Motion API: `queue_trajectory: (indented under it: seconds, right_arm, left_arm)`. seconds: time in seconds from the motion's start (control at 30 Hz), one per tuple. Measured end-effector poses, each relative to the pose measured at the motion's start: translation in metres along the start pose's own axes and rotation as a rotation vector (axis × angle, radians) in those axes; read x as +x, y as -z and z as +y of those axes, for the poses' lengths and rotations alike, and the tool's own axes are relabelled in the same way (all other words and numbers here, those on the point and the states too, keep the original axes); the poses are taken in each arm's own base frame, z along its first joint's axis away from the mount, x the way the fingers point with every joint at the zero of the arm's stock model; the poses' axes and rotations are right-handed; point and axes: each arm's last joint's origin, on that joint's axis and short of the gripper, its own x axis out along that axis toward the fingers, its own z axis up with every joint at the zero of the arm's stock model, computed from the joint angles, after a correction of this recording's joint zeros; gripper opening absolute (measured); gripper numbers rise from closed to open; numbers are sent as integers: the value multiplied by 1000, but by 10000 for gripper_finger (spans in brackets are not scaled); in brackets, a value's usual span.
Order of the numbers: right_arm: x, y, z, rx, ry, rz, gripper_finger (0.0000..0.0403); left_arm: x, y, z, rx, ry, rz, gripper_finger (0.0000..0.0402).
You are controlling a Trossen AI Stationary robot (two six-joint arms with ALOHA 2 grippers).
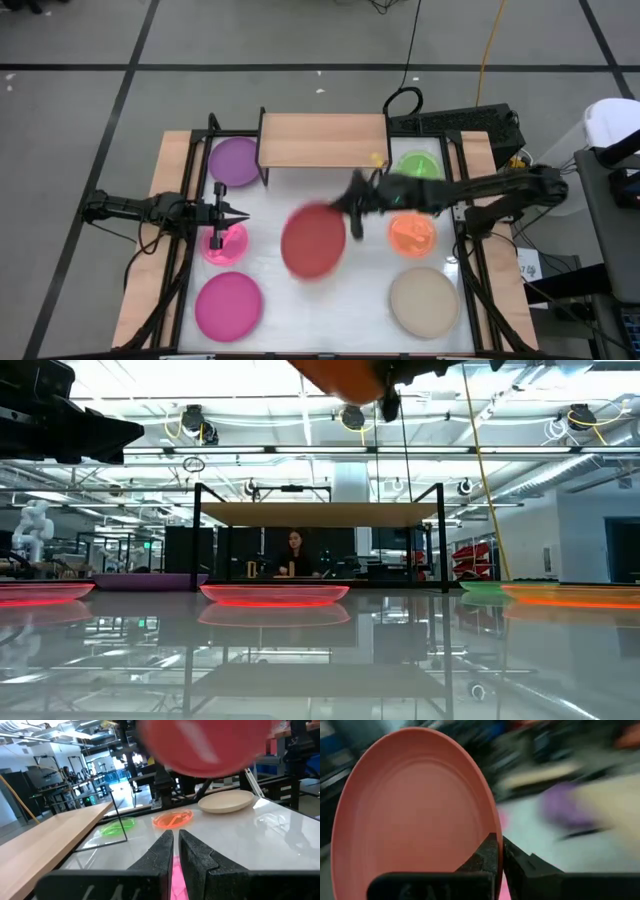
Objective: Place and stack plates onto a shelf
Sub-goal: Put the orange plate on the shelf
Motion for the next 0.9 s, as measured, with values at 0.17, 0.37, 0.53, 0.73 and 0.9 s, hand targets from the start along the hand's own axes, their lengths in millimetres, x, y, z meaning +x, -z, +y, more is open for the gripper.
queue_trajectory:
  seconds: [0.17, 0.37, 0.53, 0.73, 0.9]
  right_arm:
    - [-33, -46, -55, 20, 219, -209, 1]
    - [-46, -89, -129, 94, 370, -113, 0]
    - [-45, -94, -181, 152, 447, 127, 0]
    - [-41, -61, -224, 214, 533, 356, 0]
    - [-39, -43, -243, 264, 566, 401, 0]
  left_arm:
    - [0, 0, 0, 0, 0, 0, 35]
    - [0, 0, 0, 0, 1, 0, 35]
    - [0, 0, 0, 0, 0, 0, 35]
    - [0, 0, 0, 0, 0, 0, 35]
    - [0, 0, 0, 0, 0, 0, 35]
